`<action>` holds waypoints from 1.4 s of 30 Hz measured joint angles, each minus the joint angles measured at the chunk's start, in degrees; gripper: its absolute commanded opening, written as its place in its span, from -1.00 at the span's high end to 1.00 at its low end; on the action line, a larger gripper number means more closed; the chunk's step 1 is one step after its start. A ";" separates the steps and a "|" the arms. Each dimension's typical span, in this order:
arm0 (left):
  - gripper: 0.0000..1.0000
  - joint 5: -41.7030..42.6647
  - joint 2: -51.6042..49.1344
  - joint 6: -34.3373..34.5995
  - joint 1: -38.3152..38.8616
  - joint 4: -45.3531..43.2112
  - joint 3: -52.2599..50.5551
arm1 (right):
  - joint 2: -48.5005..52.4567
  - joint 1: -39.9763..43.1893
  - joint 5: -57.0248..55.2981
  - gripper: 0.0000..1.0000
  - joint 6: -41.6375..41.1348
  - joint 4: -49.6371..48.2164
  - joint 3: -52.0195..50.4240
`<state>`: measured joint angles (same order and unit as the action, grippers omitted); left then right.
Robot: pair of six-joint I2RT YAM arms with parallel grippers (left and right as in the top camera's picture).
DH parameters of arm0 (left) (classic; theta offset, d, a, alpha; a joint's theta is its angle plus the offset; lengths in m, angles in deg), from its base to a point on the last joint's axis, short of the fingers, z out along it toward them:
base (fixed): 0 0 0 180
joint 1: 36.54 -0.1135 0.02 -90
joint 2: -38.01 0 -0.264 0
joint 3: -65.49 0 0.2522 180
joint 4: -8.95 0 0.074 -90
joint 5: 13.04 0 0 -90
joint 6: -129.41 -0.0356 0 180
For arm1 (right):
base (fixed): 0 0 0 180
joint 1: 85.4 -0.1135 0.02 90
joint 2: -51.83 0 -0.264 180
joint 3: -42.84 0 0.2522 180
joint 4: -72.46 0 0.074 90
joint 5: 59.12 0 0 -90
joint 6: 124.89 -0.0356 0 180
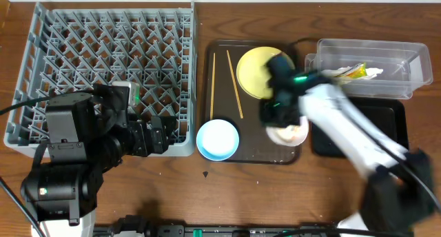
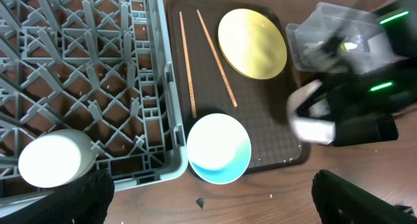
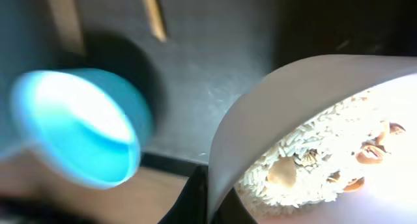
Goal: Sort waste into correct bins and load items into the dishwasher
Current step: 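Carry the pink bowl right and tip the rice onto the black tray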
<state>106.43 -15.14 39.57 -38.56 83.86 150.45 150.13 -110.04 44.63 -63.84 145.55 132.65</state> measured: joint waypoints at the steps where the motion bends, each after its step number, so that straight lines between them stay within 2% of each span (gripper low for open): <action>1: -0.96 0.00 0.00 0.00 0.00 0.00 0.00 | -2.54 2.78 2.29 0.98 1.38 0.00 0.00; 5: -0.96 0.00 0.00 0.00 0.00 0.00 0.00 | -9.03 14.86 10.60 0.98 7.58 2.73 0.07; 8: -0.97 0.00 0.00 -0.02 0.00 0.00 0.00 | -9.64 22.16 15.74 0.98 12.46 6.05 0.02; 12: -0.97 0.02 0.00 -0.02 0.00 0.02 0.00 | -9.53 30.01 22.82 0.98 18.80 4.70 -2.58; 17: -0.97 0.11 0.00 -0.02 0.00 0.00 0.00 | -9.53 38.23 34.82 0.98 24.96 -4.96 -11.93; 25: -0.97 0.20 0.00 0.00 0.00 0.02 0.00 | -9.18 51.41 52.22 0.98 27.58 -22.95 -25.07; 32: -0.98 0.20 0.00 -0.02 0.00 0.02 0.00 | -9.18 57.86 59.89 0.98 31.08 -24.15 -29.79; 42: -0.97 0.17 0.00 -0.02 0.00 0.02 0.00 | -9.18 59.89 69.00 0.98 39.82 -24.15 -31.26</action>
<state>106.61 -15.14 39.55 -38.56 83.88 150.45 140.95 -50.16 113.64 -24.02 121.40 101.40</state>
